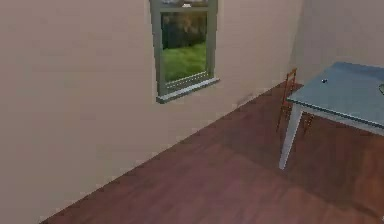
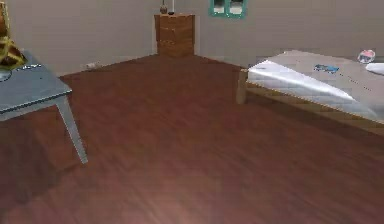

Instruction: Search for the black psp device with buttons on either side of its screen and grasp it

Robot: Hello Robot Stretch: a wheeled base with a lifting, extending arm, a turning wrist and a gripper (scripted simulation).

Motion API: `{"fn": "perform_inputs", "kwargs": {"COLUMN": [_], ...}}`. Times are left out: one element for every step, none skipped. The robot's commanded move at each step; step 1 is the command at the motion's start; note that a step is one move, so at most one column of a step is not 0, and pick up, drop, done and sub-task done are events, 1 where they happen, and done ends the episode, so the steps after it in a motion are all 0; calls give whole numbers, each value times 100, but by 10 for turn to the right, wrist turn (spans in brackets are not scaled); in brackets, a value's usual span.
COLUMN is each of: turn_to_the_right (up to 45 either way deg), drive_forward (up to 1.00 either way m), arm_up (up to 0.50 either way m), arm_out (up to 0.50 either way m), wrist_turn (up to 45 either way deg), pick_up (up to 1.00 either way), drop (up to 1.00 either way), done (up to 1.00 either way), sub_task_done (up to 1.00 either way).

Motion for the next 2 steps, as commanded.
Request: {"fn": "perform_inputs", "kwargs": {"turn_to_the_right": [450, 360], "drive_forward": [0, 0], "arm_up": [0, 0], "arm_out": [0, 0], "wrist_turn": [0, 0], "pick_up": [0, 0], "drop": [0, 0], "done": [0, 0], "sub_task_done": [0, 0]}}
